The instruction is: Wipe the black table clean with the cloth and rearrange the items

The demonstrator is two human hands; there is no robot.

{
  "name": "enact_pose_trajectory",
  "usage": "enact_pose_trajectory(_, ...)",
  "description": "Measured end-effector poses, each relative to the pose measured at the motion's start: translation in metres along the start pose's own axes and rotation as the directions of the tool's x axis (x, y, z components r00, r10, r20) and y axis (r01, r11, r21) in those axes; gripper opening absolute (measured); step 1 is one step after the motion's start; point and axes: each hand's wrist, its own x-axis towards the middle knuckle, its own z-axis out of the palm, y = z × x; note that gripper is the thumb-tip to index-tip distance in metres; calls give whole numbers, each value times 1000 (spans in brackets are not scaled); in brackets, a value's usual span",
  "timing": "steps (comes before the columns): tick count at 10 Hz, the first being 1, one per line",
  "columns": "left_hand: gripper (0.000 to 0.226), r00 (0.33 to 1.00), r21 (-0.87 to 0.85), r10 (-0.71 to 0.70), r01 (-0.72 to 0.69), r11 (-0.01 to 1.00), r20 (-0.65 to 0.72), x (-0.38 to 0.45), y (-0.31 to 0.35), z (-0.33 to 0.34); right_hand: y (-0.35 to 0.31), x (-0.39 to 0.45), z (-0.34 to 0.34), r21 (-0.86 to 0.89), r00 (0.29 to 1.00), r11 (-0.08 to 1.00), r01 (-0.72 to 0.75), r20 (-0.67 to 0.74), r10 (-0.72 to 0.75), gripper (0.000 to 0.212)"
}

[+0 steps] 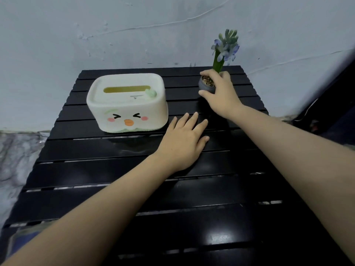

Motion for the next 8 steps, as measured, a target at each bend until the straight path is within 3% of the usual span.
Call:
enact_pose_trajectory(2,52,1000,-45,-16,17,999,15,-27,6,-9,-28,-56,16,80,987,988,132,85,-138,46)
enact_pose_trajectory(6,55,998,-68,-43,46,997,37,-77,6,-13,-31,-93,25,52,984,991,121,128,-127,55)
enact_pose_trajectory(7,55,998,-73,-45,48,996,35,-79,6,-15,-37,-99,17,43,988,994,101,114,-106,60)
enact_pose_trajectory(8,56,998,-81,-49,51,995,32,-89,7,-16,-36,-123,17,51,998,997,59,8,-60,60)
